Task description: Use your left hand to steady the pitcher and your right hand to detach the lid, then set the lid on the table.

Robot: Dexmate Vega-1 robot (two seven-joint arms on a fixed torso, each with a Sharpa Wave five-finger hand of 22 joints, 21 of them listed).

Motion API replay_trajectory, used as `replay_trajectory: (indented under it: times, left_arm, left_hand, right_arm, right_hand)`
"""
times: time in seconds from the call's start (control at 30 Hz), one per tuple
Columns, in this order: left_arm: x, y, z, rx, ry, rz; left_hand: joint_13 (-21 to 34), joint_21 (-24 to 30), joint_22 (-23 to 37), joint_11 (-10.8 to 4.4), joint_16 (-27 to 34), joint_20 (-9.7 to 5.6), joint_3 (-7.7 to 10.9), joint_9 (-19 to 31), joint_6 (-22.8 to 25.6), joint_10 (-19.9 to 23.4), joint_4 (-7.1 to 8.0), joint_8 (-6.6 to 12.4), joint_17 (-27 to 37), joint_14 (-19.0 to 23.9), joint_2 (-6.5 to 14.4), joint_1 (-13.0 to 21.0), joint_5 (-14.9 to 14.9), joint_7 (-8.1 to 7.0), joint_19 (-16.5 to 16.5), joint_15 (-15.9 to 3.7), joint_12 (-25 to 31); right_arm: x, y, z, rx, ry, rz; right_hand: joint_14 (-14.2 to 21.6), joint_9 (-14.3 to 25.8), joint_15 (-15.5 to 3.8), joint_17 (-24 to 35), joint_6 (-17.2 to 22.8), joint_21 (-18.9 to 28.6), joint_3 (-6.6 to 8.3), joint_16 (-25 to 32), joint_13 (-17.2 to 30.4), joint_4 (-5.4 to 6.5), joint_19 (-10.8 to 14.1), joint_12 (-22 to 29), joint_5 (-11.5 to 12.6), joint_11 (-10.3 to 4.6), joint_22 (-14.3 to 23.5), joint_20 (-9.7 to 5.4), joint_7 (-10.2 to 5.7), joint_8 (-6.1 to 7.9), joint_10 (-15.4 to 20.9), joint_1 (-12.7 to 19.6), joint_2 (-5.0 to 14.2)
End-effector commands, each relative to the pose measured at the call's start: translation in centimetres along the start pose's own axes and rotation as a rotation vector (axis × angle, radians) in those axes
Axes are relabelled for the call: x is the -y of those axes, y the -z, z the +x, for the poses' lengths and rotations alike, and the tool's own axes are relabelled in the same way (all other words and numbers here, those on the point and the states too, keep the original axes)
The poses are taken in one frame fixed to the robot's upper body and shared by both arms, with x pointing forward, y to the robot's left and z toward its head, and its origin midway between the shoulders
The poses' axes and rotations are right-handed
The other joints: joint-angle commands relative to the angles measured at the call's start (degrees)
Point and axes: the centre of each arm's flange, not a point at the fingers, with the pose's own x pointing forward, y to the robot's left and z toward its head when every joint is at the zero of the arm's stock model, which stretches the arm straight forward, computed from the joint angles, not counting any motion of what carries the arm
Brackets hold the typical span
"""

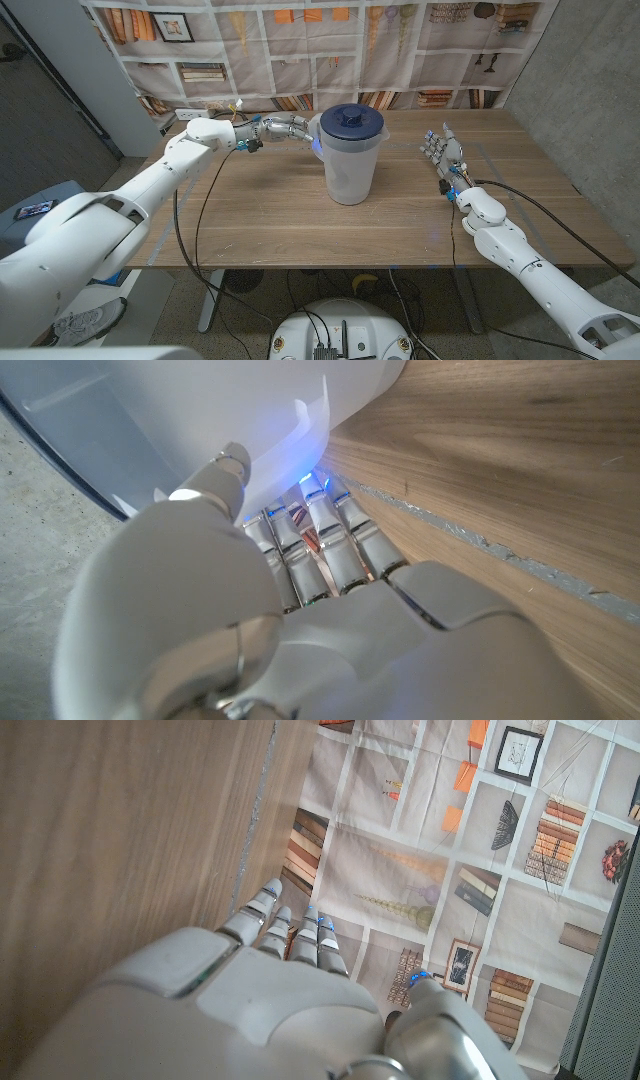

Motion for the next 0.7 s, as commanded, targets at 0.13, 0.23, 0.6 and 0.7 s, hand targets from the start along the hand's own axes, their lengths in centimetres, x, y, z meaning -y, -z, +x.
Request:
replay_trajectory:
  times: [0.13, 0.23, 0.6, 0.7]
  left_arm:
    - [0.12, 0.19, 0.12, 0.014, -0.031, -0.023]
    - [0.09, 0.21, 0.26, 0.016, -0.037, -0.022]
    - [0.26, 0.27, 0.63, 0.039, -0.073, -0.038]
    - [0.38, 0.21, 0.67, 0.058, -0.093, -0.047]
  left_hand:
    - [0.09, 1.05, 0.22, 0.14, -0.37, -9.0, 1.17, 0.04, 2.97, 2.52, 0.07, -0.69, -0.14, 2.64, 3.51, 0.65, 0.01, 0.52, 2.12, -8.43, -0.37]
    - [0.09, 1.0, 0.21, 0.1, -0.49, -9.03, 1.74, 0.07, 4.26, 3.36, 0.08, -0.7, -0.14, 3.51, 4.73, 0.98, -0.02, 0.75, 2.13, -8.46, -0.44]
    - [0.22, 1.26, 0.16, 0.18, -0.51, -8.85, 3.22, 0.41, 8.14, 7.77, -0.54, -0.58, 0.0, 7.21, 7.63, 2.37, -0.29, 0.73, 3.35, -8.74, -0.37]
    - [0.31, 1.46, 0.19, 0.19, -0.39, -8.84, 3.13, 0.49, 8.84, 9.13, -0.7, -0.57, 0.06, 8.37, 7.57, 2.83, -0.4, 0.77, 3.94, -8.79, -0.28]
  right_arm:
    - [0.27, 0.05, -0.07, 0.001, 0.011, 0.003]
    - [0.32, 0.12, -0.09, -0.001, 0.012, 0.003]
    - [0.67, 0.11, -0.26, -0.001, 0.017, 0.002]
    - [0.77, 0.05, -0.33, -0.001, 0.018, 0.001]
  right_hand:
    - [0.54, 0.13, -0.06, -0.05, 0.62, 0.4, 0.4, 0.01, 0.24, 0.01, 0.21, 0.27, 0.13, -0.21, 0.34, 0.41, 0.08, 0.45, 0.57, -0.12, 2.29]
    - [0.52, 0.13, -0.04, -0.05, 0.61, 0.41, 0.39, 0.02, 0.24, 0.02, 0.25, 0.24, 0.12, -0.23, 0.34, 0.4, 0.04, 0.44, 0.51, -0.14, 2.27]
    - [0.53, 0.13, -0.04, -0.03, 0.64, 0.39, 0.43, 0.06, 0.24, 0.07, 0.19, 0.25, 0.1, -0.2, 0.34, 0.38, 0.07, 0.44, 0.53, -0.21, 2.3]
    - [0.52, 0.13, -0.05, -0.03, 0.72, 0.39, 0.44, 0.06, 0.24, 0.08, 0.22, 0.24, 0.09, -0.19, 0.34, 0.35, 0.03, 0.47, 0.5, -0.23, 2.3]
